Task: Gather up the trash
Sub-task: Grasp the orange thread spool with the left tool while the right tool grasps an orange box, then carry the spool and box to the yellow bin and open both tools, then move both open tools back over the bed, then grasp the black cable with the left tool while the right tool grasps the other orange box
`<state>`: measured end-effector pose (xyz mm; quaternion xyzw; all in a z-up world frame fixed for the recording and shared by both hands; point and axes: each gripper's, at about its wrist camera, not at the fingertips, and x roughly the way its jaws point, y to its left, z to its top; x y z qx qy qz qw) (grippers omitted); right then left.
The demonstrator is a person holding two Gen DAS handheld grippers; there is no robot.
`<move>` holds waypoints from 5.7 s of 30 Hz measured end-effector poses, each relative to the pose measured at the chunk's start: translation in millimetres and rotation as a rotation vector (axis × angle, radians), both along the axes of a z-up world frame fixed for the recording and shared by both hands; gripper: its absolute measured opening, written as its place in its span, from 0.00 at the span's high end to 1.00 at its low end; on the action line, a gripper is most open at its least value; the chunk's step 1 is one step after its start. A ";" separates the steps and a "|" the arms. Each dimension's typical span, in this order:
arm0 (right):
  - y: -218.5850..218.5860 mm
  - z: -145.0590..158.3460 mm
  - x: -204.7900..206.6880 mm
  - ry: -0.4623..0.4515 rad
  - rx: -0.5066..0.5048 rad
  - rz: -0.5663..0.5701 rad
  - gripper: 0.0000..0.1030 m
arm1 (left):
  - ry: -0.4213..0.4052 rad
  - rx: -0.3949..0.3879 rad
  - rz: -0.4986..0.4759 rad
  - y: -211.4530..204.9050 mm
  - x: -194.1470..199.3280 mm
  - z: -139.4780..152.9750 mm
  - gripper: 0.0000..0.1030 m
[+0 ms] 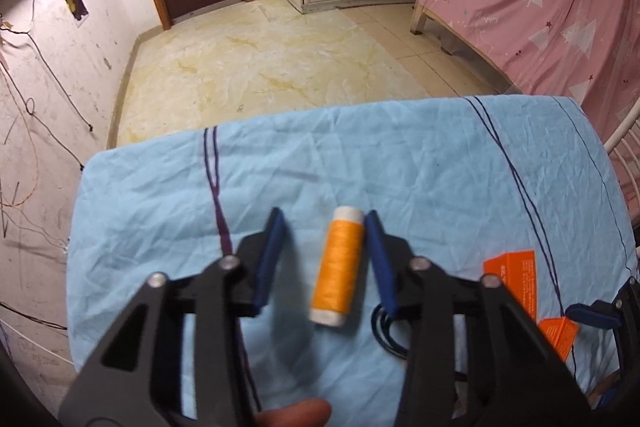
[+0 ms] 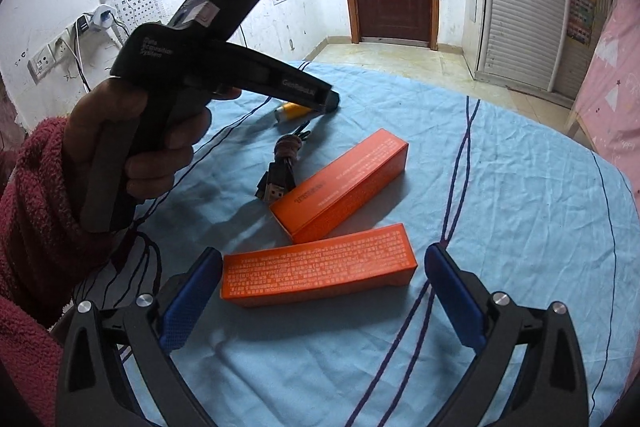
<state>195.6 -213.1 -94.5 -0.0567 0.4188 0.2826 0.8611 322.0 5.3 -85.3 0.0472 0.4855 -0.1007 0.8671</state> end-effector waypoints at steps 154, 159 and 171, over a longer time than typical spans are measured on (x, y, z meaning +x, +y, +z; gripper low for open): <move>-103.6 22.8 -16.9 -0.124 0.089 -0.214 0.09 | 0.117 -0.136 0.039 -30.4 -78.8 18.4 0.44; -83.2 19.6 -13.0 -0.110 0.062 -0.185 0.09 | 0.123 -0.166 0.052 -21.4 -76.7 18.6 0.45; -40.6 15.5 -5.1 -0.090 0.008 -0.112 0.09 | 0.127 -0.226 0.083 -2.8 -74.1 16.6 0.55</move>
